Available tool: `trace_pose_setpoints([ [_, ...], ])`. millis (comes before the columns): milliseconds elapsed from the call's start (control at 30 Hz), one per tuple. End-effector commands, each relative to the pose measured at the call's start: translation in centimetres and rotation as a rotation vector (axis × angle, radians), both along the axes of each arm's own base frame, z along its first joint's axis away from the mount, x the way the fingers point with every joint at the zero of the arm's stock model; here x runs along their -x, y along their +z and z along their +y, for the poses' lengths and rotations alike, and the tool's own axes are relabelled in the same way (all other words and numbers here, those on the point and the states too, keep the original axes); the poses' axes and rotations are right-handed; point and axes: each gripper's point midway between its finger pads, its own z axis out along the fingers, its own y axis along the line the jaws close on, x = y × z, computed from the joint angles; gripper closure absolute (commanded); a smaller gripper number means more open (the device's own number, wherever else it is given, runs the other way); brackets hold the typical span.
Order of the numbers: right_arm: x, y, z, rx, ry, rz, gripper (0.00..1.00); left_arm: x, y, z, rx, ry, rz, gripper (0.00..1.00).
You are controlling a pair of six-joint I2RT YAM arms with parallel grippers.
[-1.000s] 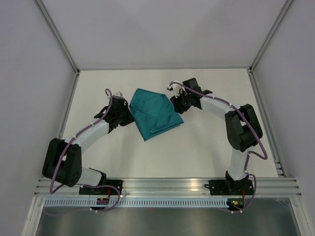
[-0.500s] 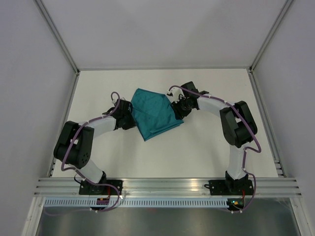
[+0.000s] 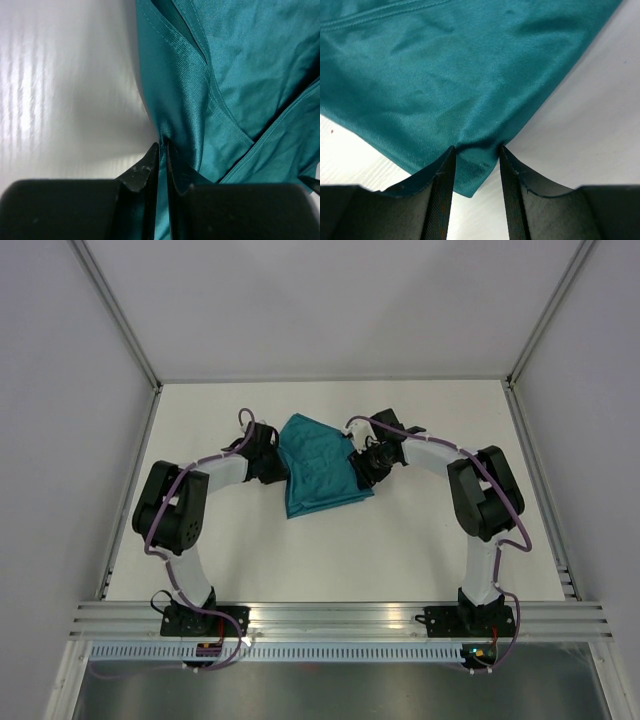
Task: Fold the napkin, place the utensils inside, and roll it up
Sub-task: Fold the napkin
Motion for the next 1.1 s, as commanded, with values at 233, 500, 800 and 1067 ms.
trace_pose_setpoints([
  [233, 5.0, 0.6, -0.8, -0.021, -0.037, 0.153, 0.54, -2.0, -0.8, -1.8, 0.004, -0.128, 0.034, 0.82],
  [500, 4.9, 1.0, -1.9, 0.013, -0.069, 0.119, 0.53, -2.5, 0.4, -1.4, -0.016, -0.123, 0.001, 0.74],
  [800, 2.8, 5.5, -2.9, 0.010, -0.061, -0.030, 0.44, -4.6, 9.8, 2.2, -0.018, -0.079, -0.204, 0.58],
  [1067, 2.3, 7.9, -2.5, 0.011, 0.115, -0.230, 0.35, -3.8, 21.1, 2.0, 0.062, -0.082, -0.466, 0.54],
])
